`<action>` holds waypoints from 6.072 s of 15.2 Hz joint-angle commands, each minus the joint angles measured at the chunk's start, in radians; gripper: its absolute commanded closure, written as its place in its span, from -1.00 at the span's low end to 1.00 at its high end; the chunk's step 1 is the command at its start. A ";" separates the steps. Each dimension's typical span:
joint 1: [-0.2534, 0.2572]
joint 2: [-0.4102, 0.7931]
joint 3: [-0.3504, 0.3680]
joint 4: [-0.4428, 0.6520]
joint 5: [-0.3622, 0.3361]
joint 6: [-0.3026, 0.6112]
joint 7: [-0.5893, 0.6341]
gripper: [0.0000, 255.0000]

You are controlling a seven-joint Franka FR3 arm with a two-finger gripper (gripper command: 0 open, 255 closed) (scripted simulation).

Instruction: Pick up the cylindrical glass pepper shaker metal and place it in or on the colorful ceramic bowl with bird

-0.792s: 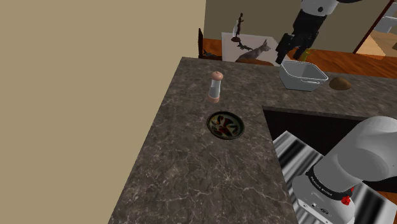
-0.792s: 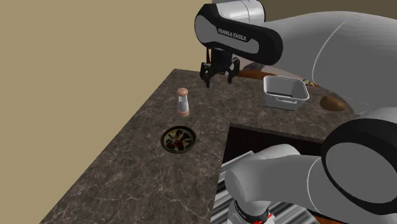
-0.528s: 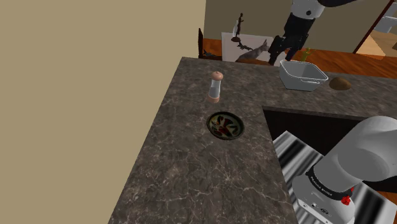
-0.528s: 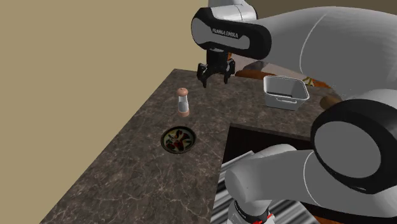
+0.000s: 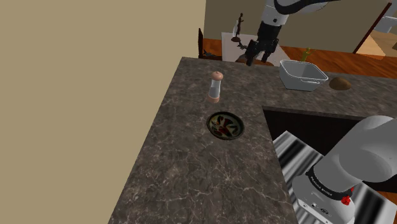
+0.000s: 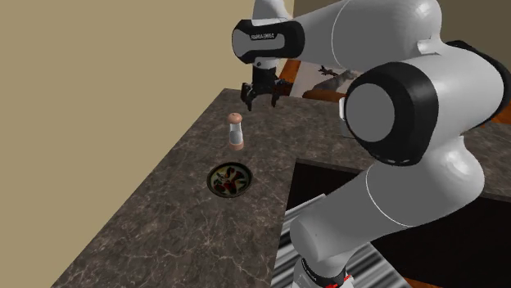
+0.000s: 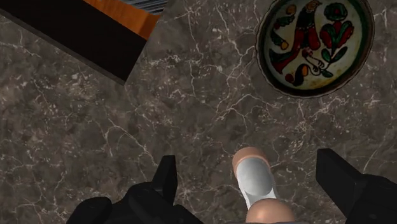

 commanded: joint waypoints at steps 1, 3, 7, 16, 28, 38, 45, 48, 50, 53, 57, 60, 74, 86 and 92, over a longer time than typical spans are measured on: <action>0.008 0.077 -0.008 0.033 0.019 0.034 -0.020 -1.00; 0.015 0.159 -0.014 0.084 0.041 0.054 -0.041 -1.00; 0.025 0.322 -0.021 0.200 0.090 0.077 -0.084 -1.00; 0.022 0.631 -0.007 0.465 0.177 0.077 -0.152 -1.00; 0.026 0.656 -0.002 0.410 0.184 0.157 -0.157 -1.00; 0.026 0.656 -0.002 0.410 0.184 0.157 -0.157 1.00; 0.026 0.634 -0.004 0.449 0.178 0.098 -0.148 1.00; 0.026 0.624 -0.005 0.475 0.175 0.062 -0.142 1.00; 0.026 0.618 -0.005 0.494 0.173 0.037 -0.139 1.00; 0.026 0.610 -0.006 0.524 0.170 0.000 -0.134 1.00; 0.025 0.603 -0.007 0.568 0.167 -0.051 -0.128 1.00; 0.024 0.600 -0.007 0.604 0.165 -0.090 -0.123 1.00; 0.099 0.202 0.054 0.246 0.132 -0.111 0.023 1.00; 0.148 -0.086 0.142 0.020 0.155 -0.158 0.158 1.00; 0.149 -0.088 0.144 -0.062 0.158 -0.078 0.149 1.00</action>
